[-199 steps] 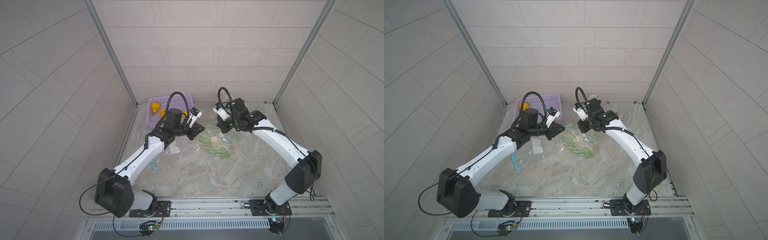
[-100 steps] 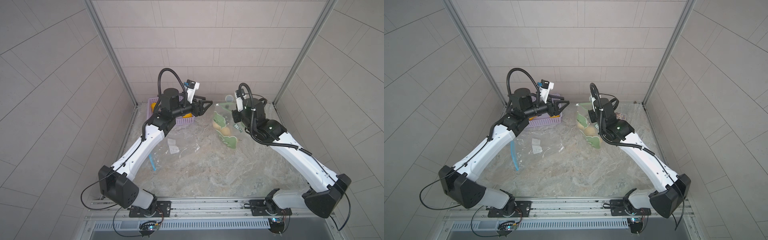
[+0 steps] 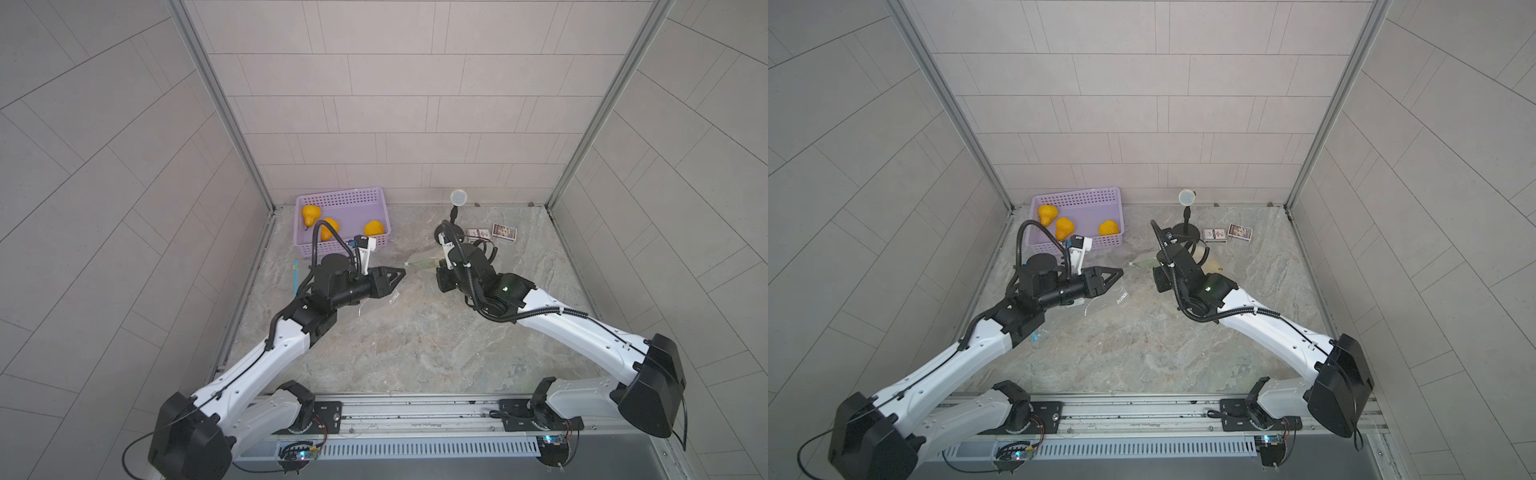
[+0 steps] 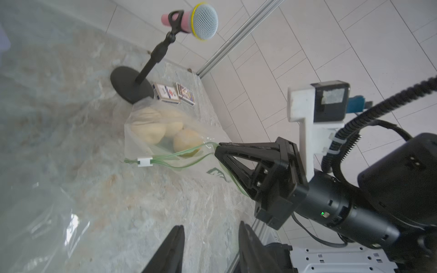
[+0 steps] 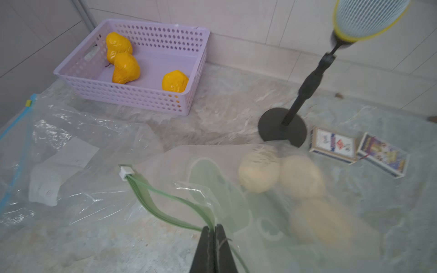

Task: Open the zip-top bag and take out the pear
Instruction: Open the zipper of the food storage bag at the center of the board.

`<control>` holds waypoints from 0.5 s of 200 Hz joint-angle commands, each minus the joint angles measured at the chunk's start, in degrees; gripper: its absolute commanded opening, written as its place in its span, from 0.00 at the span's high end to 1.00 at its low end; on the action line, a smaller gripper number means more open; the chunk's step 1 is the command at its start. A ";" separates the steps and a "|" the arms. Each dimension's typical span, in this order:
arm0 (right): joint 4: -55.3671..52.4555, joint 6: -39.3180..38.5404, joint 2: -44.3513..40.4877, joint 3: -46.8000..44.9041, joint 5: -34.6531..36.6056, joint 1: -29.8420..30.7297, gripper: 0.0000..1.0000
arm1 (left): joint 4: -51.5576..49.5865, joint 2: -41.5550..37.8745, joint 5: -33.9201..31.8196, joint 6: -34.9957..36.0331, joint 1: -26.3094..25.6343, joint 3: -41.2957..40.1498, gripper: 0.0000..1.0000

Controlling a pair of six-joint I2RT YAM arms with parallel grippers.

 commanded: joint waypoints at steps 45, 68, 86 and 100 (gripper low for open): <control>1.82 11.36 -4.72 -1.48 -10.79 1.38 1.00 | 3.29 -5.70 -13.37 -16.28 -9.50 -4.21 0.69; 2.14 12.28 -6.00 -2.87 -11.70 2.10 1.00 | 9.24 -1.78 -15.97 -18.64 -10.76 -4.88 0.77; 1.75 12.35 -7.21 -3.88 -11.20 2.43 1.00 | 14.69 2.08 -15.64 -20.77 -11.66 -5.16 0.79; 1.72 13.07 -7.99 -4.93 -11.28 2.61 1.00 | 16.71 4.36 -16.76 -21.08 -13.03 -4.77 0.80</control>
